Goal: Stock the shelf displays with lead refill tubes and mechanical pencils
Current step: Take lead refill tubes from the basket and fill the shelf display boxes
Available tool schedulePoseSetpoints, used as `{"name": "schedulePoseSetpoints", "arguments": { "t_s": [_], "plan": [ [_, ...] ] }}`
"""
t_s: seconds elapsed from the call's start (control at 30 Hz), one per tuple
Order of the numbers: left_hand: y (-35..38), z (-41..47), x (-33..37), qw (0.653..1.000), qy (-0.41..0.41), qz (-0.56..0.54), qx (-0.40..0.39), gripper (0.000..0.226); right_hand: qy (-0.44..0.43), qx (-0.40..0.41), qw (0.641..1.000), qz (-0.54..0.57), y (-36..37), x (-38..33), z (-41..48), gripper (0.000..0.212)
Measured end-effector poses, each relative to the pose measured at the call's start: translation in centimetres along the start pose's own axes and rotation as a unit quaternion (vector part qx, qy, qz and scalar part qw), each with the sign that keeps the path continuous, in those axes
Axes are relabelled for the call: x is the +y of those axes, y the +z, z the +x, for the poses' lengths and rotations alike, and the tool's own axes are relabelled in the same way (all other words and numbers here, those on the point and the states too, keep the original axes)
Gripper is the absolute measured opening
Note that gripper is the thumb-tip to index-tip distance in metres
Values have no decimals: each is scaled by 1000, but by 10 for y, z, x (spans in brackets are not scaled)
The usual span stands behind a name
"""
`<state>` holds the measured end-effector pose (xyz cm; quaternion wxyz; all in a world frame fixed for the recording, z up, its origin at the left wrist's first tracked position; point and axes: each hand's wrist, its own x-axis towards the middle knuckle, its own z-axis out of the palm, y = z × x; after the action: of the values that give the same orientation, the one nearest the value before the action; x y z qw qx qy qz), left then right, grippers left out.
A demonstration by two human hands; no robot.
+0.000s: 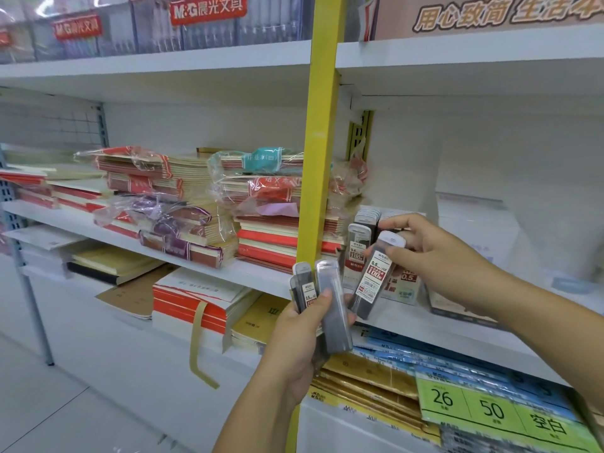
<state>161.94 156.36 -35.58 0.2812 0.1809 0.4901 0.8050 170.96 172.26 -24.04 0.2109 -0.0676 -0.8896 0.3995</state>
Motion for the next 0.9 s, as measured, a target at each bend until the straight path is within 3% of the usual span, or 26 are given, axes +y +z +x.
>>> {"name": "schedulePoseSetpoints", "arguments": {
  "t_s": [0.1, 0.23, 0.33, 0.47, 0.77, 0.9],
  "plan": [
    [-2, 2, 5, 1000, 14, 0, 13, 27, -23, 27, 999, -17, -1, -2, 0, 17],
    [-3, 4, 10, 999, 43, 16, 3, 23, -200, 155, 967, -15, -11, -21, 6, 25],
    [-4, 6, 10, 998, 50, 28, -11, 16, -258, 179, 945, -95, -9, -26, 17, 28],
    [-4, 8, 9, 998, 56, 38, -16, 20, -228, 143, 942, -202, 5, -16, 35, 29],
    [-5, 14, 5, 997, 40, 53, -26, 17, -154, 203, 952, -169, 4, -9, 59, 28],
    [-5, 13, 6, 997, 43, 52, -25, 21, -151, 172, 947, -224, 7, -3, 61, 27]
  ]
}}
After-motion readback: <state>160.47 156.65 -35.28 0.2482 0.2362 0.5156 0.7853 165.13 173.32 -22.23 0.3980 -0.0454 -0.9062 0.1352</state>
